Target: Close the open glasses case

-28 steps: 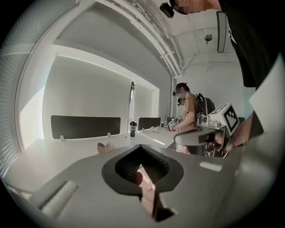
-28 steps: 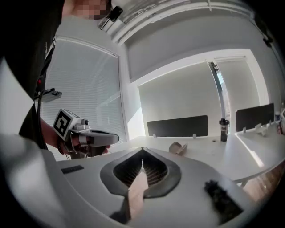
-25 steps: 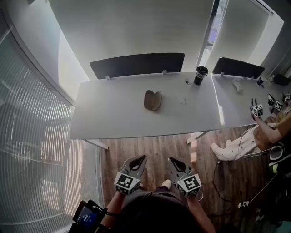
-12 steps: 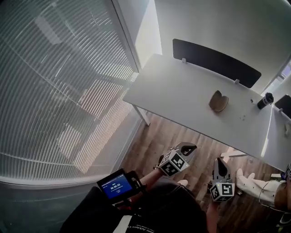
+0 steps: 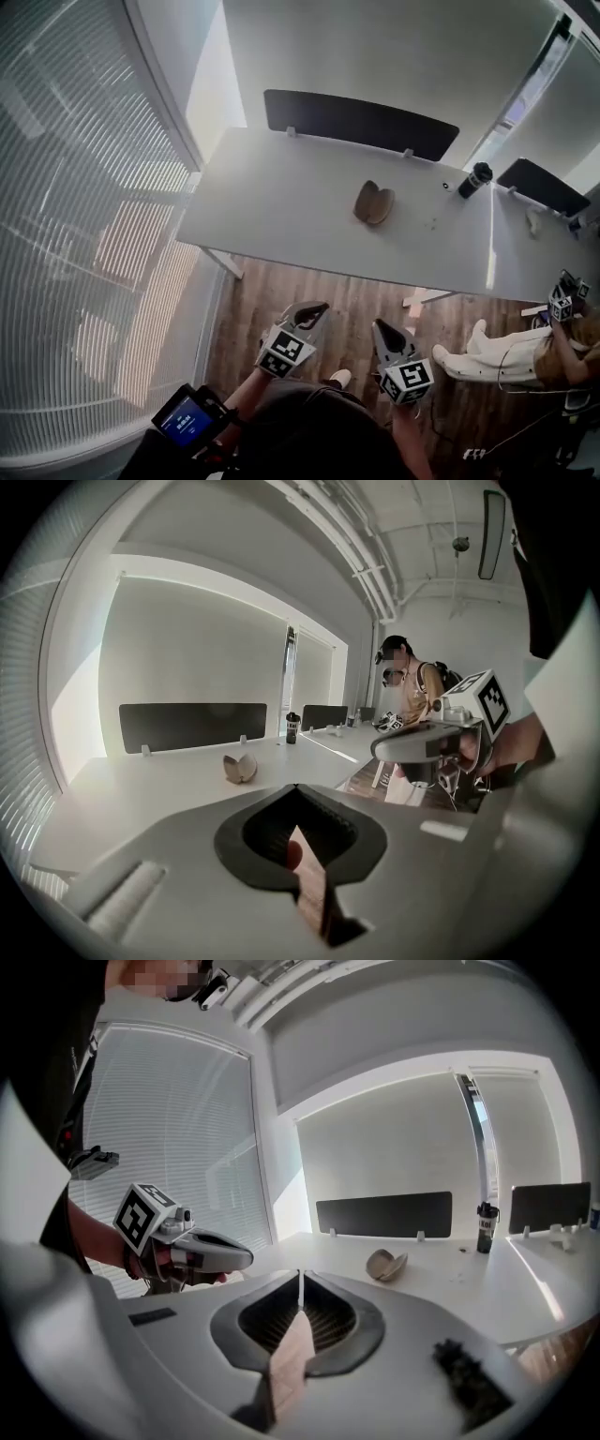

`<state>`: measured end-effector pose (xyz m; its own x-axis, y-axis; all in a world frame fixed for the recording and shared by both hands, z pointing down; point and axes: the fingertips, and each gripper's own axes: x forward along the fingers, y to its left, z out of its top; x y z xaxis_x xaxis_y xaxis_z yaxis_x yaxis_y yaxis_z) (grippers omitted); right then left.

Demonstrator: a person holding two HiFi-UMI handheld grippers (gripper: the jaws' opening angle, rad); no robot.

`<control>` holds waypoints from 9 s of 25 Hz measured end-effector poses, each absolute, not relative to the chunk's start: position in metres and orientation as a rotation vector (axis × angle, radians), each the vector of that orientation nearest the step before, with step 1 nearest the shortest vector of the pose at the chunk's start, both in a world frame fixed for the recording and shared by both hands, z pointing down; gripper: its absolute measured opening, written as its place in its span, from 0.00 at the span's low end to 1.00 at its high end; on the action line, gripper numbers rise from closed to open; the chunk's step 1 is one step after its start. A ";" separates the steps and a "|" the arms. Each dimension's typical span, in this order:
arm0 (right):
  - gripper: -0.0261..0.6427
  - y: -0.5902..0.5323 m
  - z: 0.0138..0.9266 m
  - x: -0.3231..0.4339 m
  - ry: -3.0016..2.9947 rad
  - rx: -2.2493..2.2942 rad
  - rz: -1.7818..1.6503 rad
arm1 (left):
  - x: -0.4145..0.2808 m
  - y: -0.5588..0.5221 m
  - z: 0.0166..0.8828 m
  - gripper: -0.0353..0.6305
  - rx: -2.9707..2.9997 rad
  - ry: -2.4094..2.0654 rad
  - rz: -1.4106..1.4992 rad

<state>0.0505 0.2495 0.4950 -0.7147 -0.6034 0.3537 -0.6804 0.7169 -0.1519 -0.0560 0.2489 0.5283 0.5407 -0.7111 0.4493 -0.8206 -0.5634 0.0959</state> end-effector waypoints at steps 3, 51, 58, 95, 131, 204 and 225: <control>0.05 0.254 0.496 0.053 -2.620 1.058 0.412 | -0.060 0.246 0.537 0.06 2.463 -1.264 0.570; 0.05 0.016 0.562 0.100 -2.655 0.957 0.596 | -0.034 0.040 0.583 0.06 2.384 -1.318 0.667; 0.05 -0.030 0.564 0.102 -2.615 1.036 0.616 | -0.040 -0.013 0.606 0.06 2.434 -1.259 0.679; 0.05 -0.163 0.642 0.104 -2.371 1.093 0.787 | -0.027 -0.153 0.747 0.06 2.348 -0.993 0.796; 0.05 -0.176 0.695 0.048 -2.322 0.839 0.817 | -0.047 -0.163 0.782 0.06 2.206 -0.987 0.795; 0.05 -0.190 0.733 -0.049 -2.349 0.455 0.684 | -0.014 -0.142 0.752 0.06 2.394 -0.833 0.914; 0.05 -0.103 0.717 0.126 -2.288 0.831 0.793 | -0.014 -0.160 0.746 0.06 2.064 -1.134 0.559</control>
<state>0.1260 -0.1030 0.7171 -0.6423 -0.3627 0.6752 -0.7028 0.6302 -0.3300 -0.0141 -0.1604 0.7463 0.5222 -0.5473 0.6540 -0.8521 -0.3667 0.3735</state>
